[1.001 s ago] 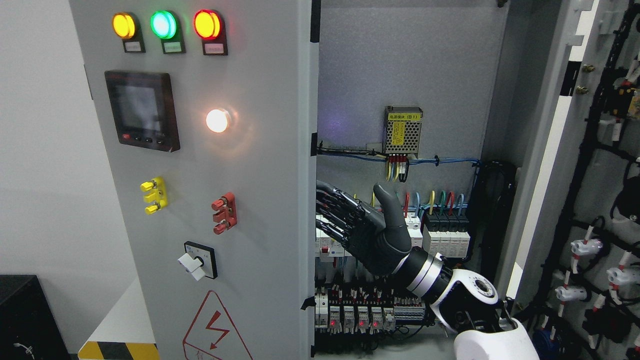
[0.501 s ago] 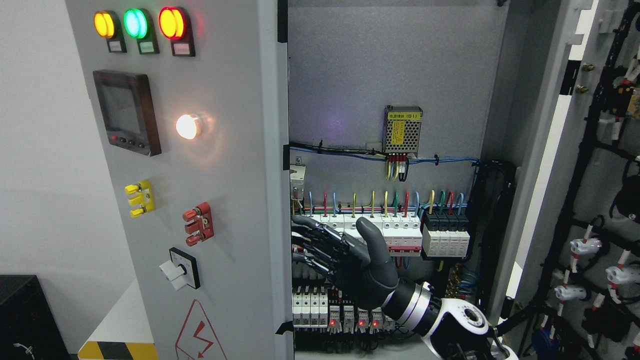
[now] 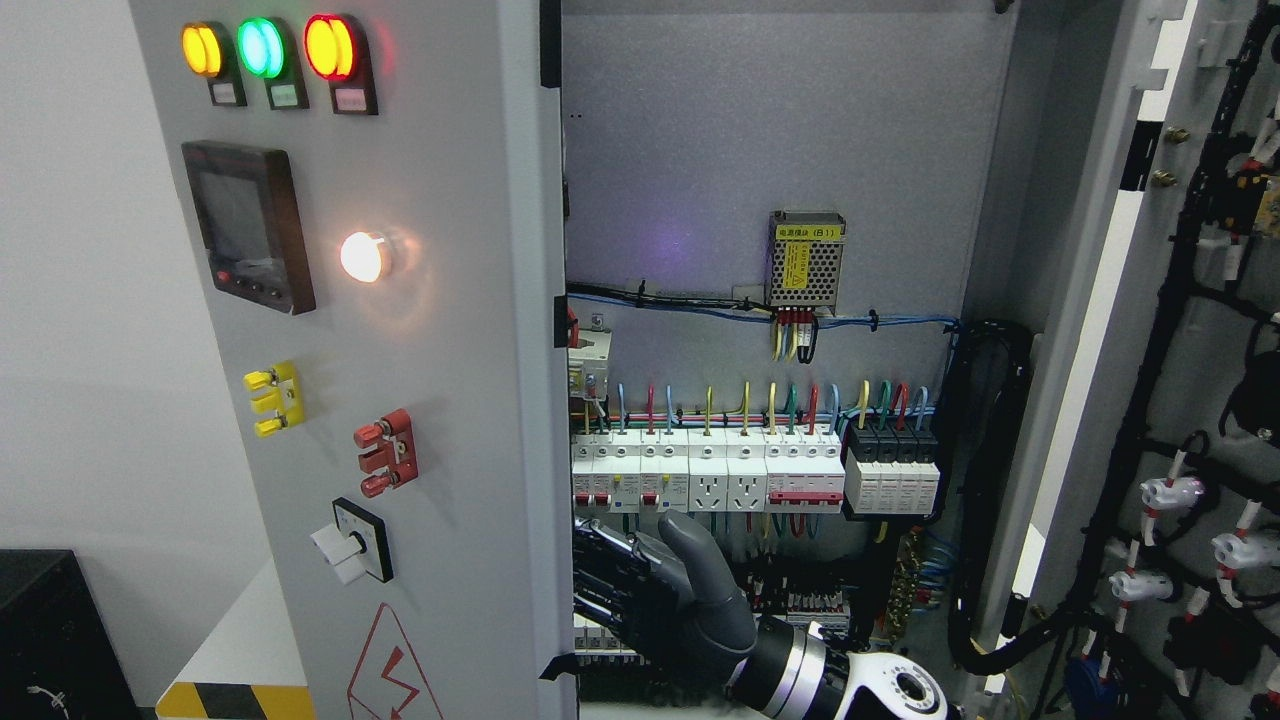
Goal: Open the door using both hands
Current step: 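Pull the indicator-light door outward with the right hand, swinging it open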
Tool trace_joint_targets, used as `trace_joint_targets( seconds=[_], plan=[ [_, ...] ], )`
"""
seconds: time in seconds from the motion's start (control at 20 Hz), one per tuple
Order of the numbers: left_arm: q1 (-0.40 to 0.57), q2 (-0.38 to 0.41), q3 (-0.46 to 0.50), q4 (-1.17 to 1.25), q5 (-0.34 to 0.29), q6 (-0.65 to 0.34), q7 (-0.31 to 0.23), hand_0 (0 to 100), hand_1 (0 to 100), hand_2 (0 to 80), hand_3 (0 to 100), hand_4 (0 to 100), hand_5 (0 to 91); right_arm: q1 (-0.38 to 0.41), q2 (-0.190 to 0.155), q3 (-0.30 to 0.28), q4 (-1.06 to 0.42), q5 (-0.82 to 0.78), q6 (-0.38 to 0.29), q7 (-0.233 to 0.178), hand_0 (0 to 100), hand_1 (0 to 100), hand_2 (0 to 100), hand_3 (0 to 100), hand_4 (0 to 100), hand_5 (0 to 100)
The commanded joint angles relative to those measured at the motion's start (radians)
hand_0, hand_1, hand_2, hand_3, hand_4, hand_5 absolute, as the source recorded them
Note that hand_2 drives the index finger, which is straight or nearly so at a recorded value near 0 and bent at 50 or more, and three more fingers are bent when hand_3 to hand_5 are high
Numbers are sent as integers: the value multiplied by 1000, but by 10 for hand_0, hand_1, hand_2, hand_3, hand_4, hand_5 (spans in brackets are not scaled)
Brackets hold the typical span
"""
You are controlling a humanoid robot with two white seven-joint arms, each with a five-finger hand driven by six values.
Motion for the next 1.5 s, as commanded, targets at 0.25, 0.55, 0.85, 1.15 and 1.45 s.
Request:
trace_joint_targets(
  seconds=[0.25, 0.55, 0.85, 1.15, 1.45],
  plan=[
    [0, 0, -1, 17, 0, 0, 3, 0, 0, 0, 0, 0, 0, 78, -41, 132, -147, 0, -2, 1, 0, 0, 0, 0, 0, 0],
    [0, 0, 0, 18, 0, 0, 4, 0, 0, 0, 0, 0, 0, 84, -52, 176, -184, -1, 4, 1, 0, 0, 0, 0, 0, 0],
    [0, 0, -1, 17, 0, 0, 3, 0, 0, 0, 0, 0, 0, 84, -52, 196, -201, 0, 6, 1, 0, 0, 0, 0, 0, 0],
    [0, 0, 0, 17, 0, 0, 3, 0, 0, 0, 0, 0, 0, 79, -51, 259, -201, 11, 6, -7, 0, 0, 0, 0, 0, 0],
    [0, 0, -1, 17, 0, 0, 3, 0, 0, 0, 0, 0, 0, 75, -29, 282, -190, 17, 6, -10, 0, 0, 0, 0, 0, 0]
  ],
)
